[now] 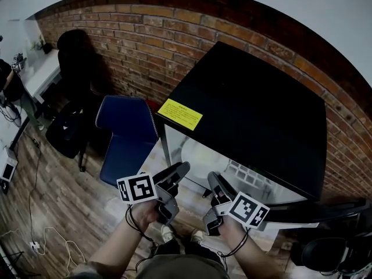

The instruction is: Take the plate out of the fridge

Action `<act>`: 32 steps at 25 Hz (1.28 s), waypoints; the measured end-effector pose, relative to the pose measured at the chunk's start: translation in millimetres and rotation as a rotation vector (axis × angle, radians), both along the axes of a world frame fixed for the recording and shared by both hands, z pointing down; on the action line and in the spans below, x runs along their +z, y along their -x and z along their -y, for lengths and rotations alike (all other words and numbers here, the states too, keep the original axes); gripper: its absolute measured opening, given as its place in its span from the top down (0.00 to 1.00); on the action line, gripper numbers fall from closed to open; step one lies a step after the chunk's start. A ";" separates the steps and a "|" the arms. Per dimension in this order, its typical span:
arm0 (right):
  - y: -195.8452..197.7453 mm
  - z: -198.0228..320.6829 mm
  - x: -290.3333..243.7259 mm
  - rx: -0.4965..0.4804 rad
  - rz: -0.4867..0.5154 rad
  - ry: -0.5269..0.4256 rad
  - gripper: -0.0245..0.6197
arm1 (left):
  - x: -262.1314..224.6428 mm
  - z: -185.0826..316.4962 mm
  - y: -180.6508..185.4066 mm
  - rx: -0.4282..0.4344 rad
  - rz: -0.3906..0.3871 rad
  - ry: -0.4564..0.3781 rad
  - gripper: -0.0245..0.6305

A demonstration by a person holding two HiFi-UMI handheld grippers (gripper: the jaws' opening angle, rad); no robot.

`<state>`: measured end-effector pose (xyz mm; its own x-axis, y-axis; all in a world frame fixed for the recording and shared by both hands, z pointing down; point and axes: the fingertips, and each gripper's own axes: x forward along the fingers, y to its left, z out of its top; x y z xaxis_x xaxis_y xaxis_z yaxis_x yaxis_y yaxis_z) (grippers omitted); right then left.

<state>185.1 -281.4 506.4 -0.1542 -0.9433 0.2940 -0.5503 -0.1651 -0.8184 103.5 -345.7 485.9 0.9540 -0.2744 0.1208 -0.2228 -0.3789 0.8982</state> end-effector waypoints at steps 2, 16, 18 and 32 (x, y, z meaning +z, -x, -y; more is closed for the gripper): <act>1.7 2.5 4.5 0.011 0.073 0.006 0.73 | 4.2 2.0 -3.5 0.001 -0.016 0.039 0.70; 9.5 14.6 12.2 0.063 0.309 -0.008 0.79 | 17.4 -0.5 -24.2 0.021 -0.123 0.248 0.80; 10.1 15.8 8.8 0.057 0.301 -0.019 0.81 | 20.7 0.4 -22.6 0.011 -0.124 0.266 0.84; 16.2 -6.2 7.9 0.063 0.339 0.024 0.88 | 23.1 -21.8 -12.8 -0.030 -0.114 0.317 0.90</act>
<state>168.9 -275.3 514.3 -0.1885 -0.9474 0.2585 -0.2358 -0.2118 -0.9484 116.3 -323.9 509.0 0.9583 -0.2684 0.0981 -0.1214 -0.0715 0.9900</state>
